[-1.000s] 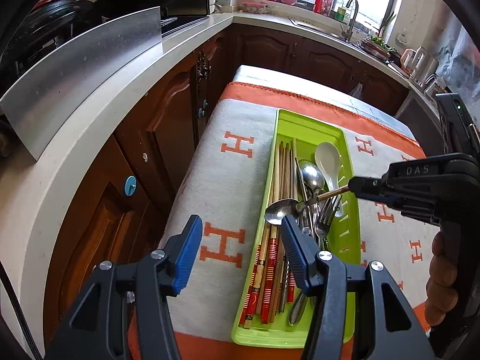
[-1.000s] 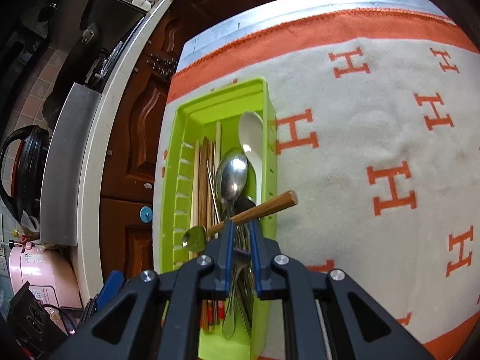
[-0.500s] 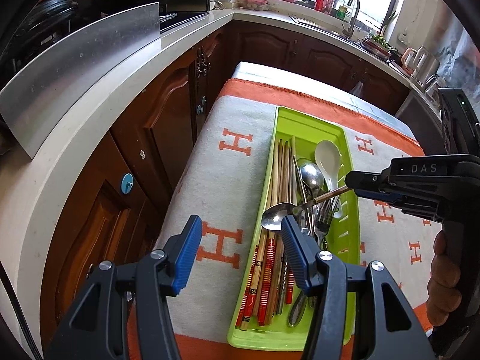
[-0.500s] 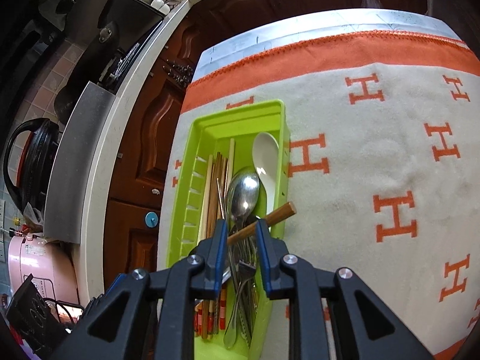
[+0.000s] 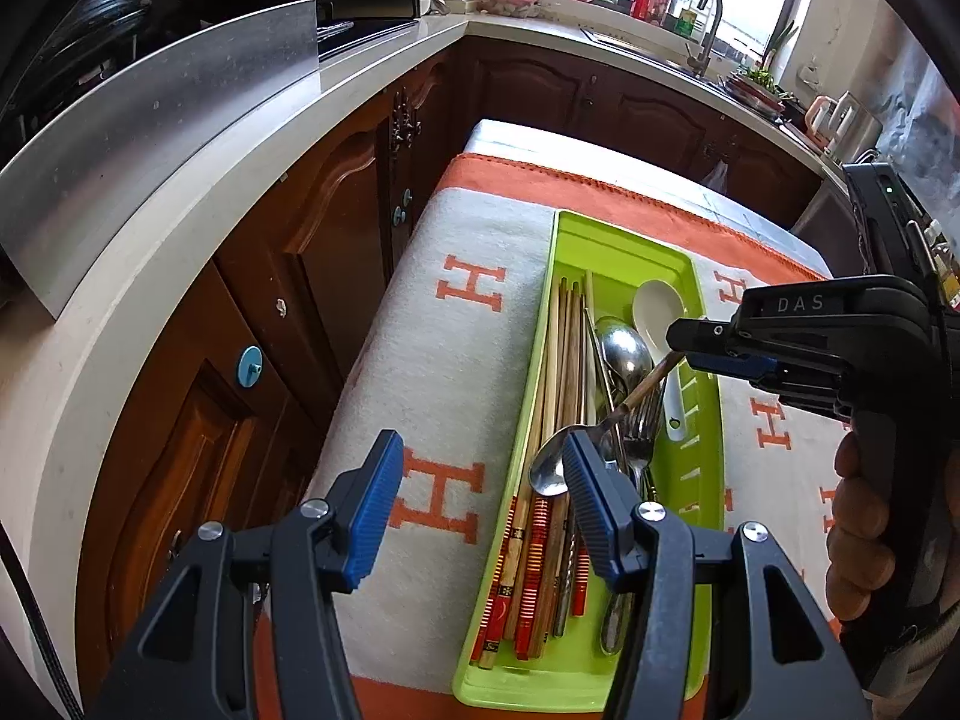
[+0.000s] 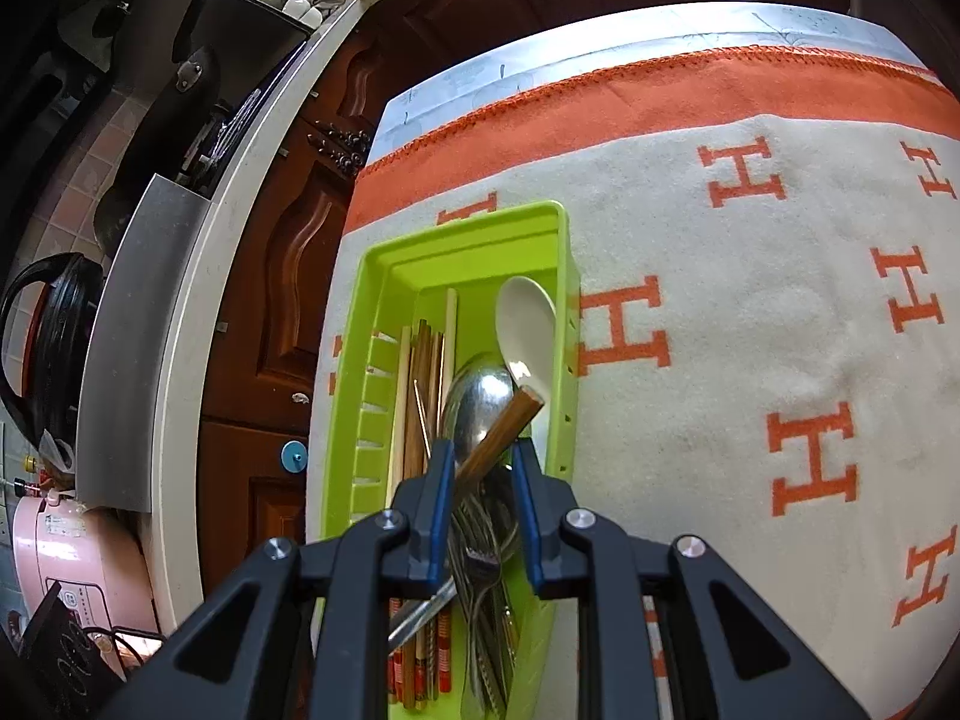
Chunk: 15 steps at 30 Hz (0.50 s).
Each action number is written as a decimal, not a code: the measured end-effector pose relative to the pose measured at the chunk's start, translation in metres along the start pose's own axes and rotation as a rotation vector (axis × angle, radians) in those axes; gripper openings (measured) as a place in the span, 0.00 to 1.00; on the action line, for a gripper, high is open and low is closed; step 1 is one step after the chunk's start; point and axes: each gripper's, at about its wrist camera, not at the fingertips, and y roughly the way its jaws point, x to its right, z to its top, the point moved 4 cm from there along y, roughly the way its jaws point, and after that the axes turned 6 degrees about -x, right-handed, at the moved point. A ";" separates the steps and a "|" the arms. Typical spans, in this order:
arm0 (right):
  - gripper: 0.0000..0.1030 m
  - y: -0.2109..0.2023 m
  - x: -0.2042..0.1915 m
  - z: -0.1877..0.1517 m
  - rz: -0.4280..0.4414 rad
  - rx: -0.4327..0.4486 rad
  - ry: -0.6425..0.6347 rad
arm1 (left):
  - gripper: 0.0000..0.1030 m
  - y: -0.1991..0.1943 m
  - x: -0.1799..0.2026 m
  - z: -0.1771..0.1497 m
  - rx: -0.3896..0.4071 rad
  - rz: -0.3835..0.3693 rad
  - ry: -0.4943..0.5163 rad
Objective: Organize utensils
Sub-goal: 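Drop the fork into the green tray with the left tool while the right tool places the wooden-handled spoon there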
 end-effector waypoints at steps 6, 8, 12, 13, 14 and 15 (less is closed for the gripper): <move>0.19 0.006 -0.014 0.012 0.032 0.018 -0.030 | 0.52 0.004 -0.002 0.002 -0.006 0.002 -0.003; 0.19 0.008 -0.020 0.015 0.049 0.019 -0.046 | 0.52 0.005 -0.002 0.003 -0.008 0.005 -0.003; 0.19 0.012 -0.031 0.015 0.057 0.010 -0.079 | 0.52 0.006 -0.002 0.003 -0.011 0.004 -0.005; 0.19 0.013 -0.032 0.014 0.057 0.007 -0.084 | 0.52 0.005 -0.002 0.004 -0.011 0.004 -0.004; 0.19 0.013 -0.033 0.013 0.057 0.004 -0.086 | 0.52 0.005 -0.002 0.003 -0.011 0.005 -0.003; 0.19 0.013 -0.033 0.012 0.056 0.002 -0.088 | 0.52 0.005 -0.002 0.003 -0.011 0.006 -0.002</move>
